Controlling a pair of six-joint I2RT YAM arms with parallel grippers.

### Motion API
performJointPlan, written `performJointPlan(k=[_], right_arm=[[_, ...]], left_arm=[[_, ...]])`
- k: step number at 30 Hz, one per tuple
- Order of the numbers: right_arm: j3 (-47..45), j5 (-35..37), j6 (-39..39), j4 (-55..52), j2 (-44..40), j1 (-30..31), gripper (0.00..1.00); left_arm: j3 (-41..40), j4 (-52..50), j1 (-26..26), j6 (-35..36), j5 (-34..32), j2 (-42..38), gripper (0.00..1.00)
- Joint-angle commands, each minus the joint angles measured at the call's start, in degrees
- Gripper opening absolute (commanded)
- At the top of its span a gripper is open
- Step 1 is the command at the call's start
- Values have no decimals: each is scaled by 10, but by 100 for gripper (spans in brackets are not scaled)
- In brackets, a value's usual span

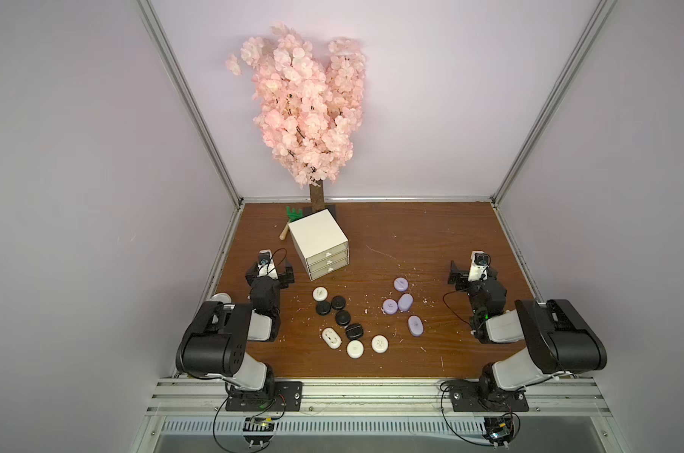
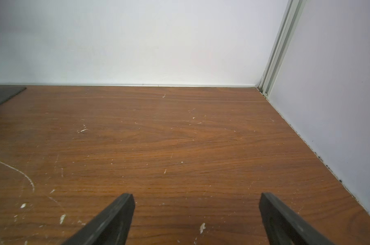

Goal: Put the bluetooth earphones in the drawer according to color
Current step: Move the storage box to the center of the board.

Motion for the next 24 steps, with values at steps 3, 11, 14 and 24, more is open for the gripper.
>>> performJointPlan(k=[3, 11, 14, 24], right_arm=[[10, -7, -4, 16, 0, 4, 99], [10, -7, -4, 16, 0, 4, 100], [10, -7, -4, 16, 0, 4, 100], [12, -7, -4, 13, 1, 4, 100]], left_arm=[[-4, 20, -3, 4, -7, 4, 100], [-5, 21, 4, -1, 3, 3, 100], [-4, 21, 3, 1, 4, 4, 100], [-3, 21, 2, 3, 6, 7, 100]])
